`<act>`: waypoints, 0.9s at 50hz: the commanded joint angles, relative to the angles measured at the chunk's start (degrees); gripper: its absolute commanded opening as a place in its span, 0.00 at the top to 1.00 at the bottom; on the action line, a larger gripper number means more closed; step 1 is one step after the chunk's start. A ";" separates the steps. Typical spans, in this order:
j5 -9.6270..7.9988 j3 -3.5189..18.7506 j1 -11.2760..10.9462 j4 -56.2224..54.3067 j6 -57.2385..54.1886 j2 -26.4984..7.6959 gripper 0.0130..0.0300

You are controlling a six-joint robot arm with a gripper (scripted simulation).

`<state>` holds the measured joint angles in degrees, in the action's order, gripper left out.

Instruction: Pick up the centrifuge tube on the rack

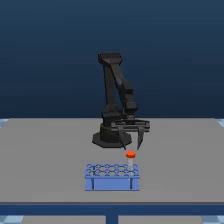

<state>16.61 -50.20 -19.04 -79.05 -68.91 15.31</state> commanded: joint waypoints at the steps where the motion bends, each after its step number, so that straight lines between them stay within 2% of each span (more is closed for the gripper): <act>1: 0.10 -0.32 0.09 1.33 1.45 0.07 0.00; 25: 0.76 -1.43 0.14 8.98 9.42 -1.16 0.00; 45: 2.46 -2.91 0.14 19.85 20.86 -3.64 0.00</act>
<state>18.53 -52.98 -18.90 -60.30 -50.03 11.87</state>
